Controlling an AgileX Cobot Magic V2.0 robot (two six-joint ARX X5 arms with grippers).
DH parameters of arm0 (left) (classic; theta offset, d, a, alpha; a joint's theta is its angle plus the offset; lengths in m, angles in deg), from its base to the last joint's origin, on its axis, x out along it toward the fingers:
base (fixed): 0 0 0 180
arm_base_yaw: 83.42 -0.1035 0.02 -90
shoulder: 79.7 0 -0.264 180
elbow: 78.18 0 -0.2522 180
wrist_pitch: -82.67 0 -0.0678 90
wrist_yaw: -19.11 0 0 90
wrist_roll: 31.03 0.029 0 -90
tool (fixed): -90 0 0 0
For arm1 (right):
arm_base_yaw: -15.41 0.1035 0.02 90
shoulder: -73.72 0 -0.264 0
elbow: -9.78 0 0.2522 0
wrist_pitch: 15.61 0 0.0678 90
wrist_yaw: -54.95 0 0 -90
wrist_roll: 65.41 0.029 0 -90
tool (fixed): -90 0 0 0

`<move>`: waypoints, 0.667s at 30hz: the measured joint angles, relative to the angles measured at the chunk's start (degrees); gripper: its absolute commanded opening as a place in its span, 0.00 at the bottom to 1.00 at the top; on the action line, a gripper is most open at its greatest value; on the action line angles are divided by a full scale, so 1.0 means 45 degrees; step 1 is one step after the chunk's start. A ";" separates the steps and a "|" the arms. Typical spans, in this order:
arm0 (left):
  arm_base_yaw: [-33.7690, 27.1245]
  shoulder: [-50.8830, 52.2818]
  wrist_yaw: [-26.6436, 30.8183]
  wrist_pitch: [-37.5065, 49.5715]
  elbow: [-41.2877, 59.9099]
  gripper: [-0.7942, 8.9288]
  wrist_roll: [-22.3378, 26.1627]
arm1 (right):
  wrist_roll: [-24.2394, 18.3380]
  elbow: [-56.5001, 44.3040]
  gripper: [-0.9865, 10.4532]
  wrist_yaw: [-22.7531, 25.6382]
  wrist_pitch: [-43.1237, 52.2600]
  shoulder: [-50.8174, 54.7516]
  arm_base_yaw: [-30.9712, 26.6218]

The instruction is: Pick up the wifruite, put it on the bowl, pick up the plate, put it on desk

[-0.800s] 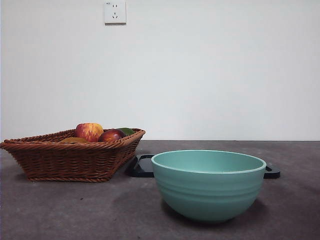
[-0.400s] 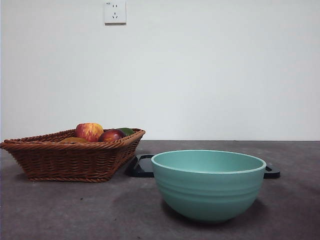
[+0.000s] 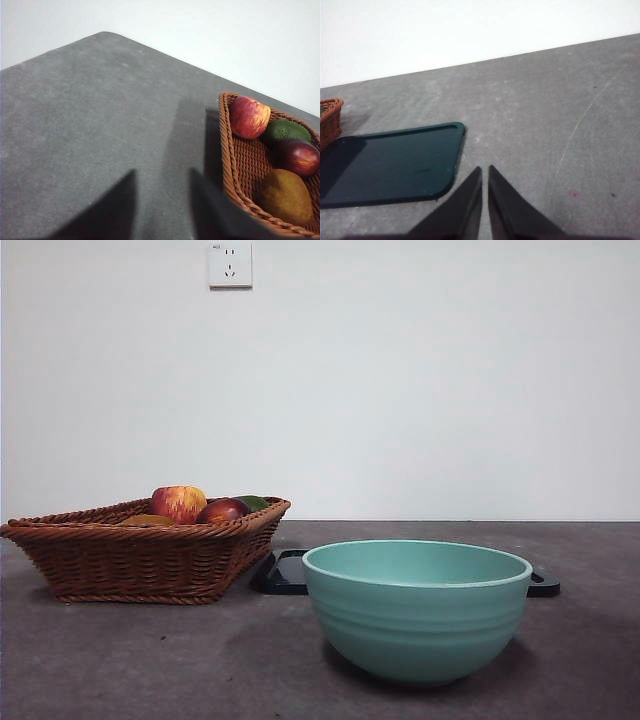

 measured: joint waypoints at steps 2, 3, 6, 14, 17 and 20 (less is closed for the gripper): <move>0.0000 0.0000 0.0000 0.0000 0.0000 0.09 -0.0039 | 0.0000 0.0000 0.09 0.0000 -0.0078 0.0000 0.0000; 0.0000 0.0000 0.0000 0.0000 0.0000 0.09 -0.0073 | 0.0000 0.0000 0.09 0.0000 -0.0117 0.0000 0.0000; 0.0000 0.0000 0.0000 0.0000 0.0000 0.09 -0.0126 | 0.0000 0.0000 0.09 0.0000 -0.0175 0.0000 0.0000; 0.0000 0.0000 -0.0724 0.0024 0.0000 0.09 -0.0219 | 0.0146 0.0000 0.09 -0.0112 -0.0180 0.0000 0.0000; 0.0000 0.0000 -0.1409 0.0058 -0.0005 0.09 -0.0330 | 0.0495 0.0000 0.09 -0.0321 -0.0131 0.0000 0.0000; 0.0000 0.0000 -0.1690 -0.0146 -0.0126 0.09 -0.0661 | 0.0937 0.0019 0.09 -0.0335 0.0189 0.0000 0.0000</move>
